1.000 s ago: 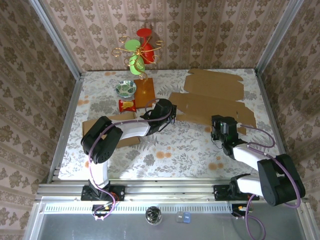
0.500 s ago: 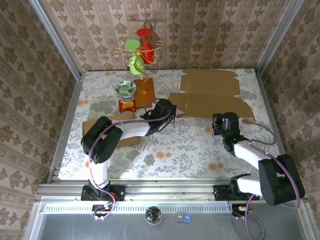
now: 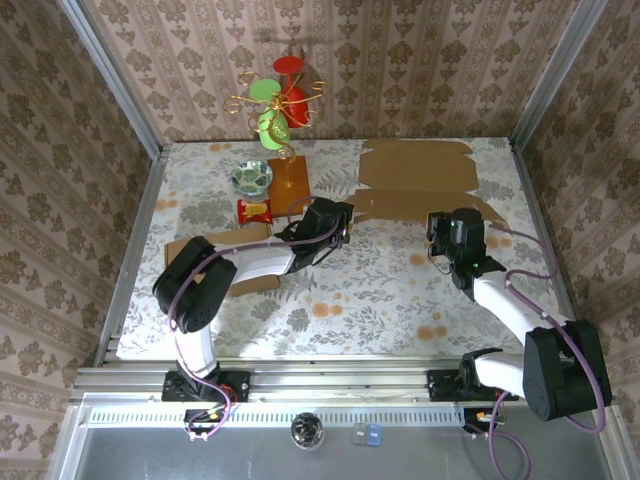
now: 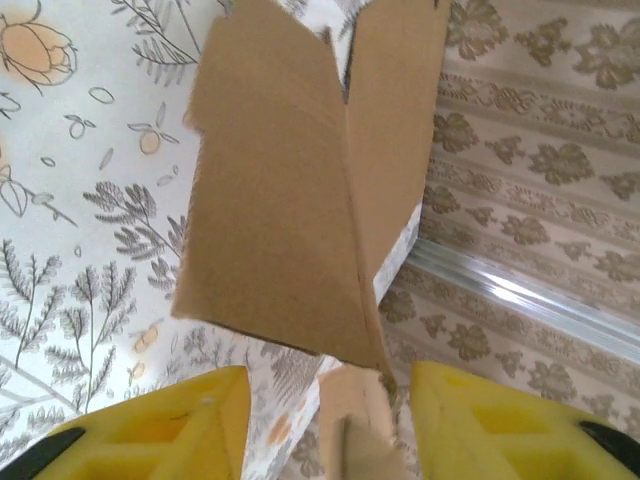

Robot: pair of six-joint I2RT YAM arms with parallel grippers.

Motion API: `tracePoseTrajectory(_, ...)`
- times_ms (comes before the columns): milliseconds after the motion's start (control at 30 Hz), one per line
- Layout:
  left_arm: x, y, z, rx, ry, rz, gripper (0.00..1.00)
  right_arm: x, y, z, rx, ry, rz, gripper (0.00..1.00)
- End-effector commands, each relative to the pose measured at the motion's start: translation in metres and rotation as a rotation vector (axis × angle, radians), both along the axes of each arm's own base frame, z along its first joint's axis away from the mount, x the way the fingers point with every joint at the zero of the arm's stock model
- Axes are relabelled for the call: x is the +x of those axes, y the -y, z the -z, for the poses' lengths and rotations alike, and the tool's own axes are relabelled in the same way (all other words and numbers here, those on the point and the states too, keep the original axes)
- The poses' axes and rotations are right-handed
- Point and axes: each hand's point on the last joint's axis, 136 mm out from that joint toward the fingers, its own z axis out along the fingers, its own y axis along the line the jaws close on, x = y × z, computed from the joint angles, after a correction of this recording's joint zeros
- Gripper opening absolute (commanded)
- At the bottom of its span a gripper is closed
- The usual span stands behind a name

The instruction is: Fold the paper box

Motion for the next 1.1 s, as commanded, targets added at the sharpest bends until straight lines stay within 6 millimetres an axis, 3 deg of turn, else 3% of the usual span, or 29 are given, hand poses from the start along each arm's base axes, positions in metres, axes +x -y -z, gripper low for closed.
tracePoseTrajectory(0,-0.008,-0.018,-0.025,0.061,0.075,0.066,0.47,0.001,0.001,-0.033,-0.021,0.018,-0.03,0.0)
tracePoseTrajectory(300,-0.035,-0.064,-0.063,0.296,0.228,0.179,0.49,-0.007,0.007,-0.112,-0.033,0.016,-0.089,0.0)
tracePoseTrajectory(567,-0.028,-0.097,-0.113,0.541,0.435,0.271,0.47,-0.018,0.003,-0.179,0.0,0.061,-0.15,0.0)
tracePoseTrajectory(700,-0.024,-0.108,-0.146,0.653,0.561,0.303,0.46,-0.035,0.003,-0.221,-0.042,0.09,-0.183,0.0)
tracePoseTrajectory(900,-0.025,-0.123,-0.178,0.723,0.686,0.333,0.45,-0.066,0.006,-0.281,-0.111,0.137,-0.19,0.0)
tracePoseTrajectory(967,-0.026,-0.128,-0.184,0.743,0.704,0.335,0.45,-0.072,0.009,-0.294,-0.126,0.145,-0.174,0.0)
tracePoseTrajectory(1067,-0.027,-0.134,-0.186,0.735,0.712,0.346,0.45,-0.057,0.006,-0.299,-0.111,0.141,-0.185,0.0)
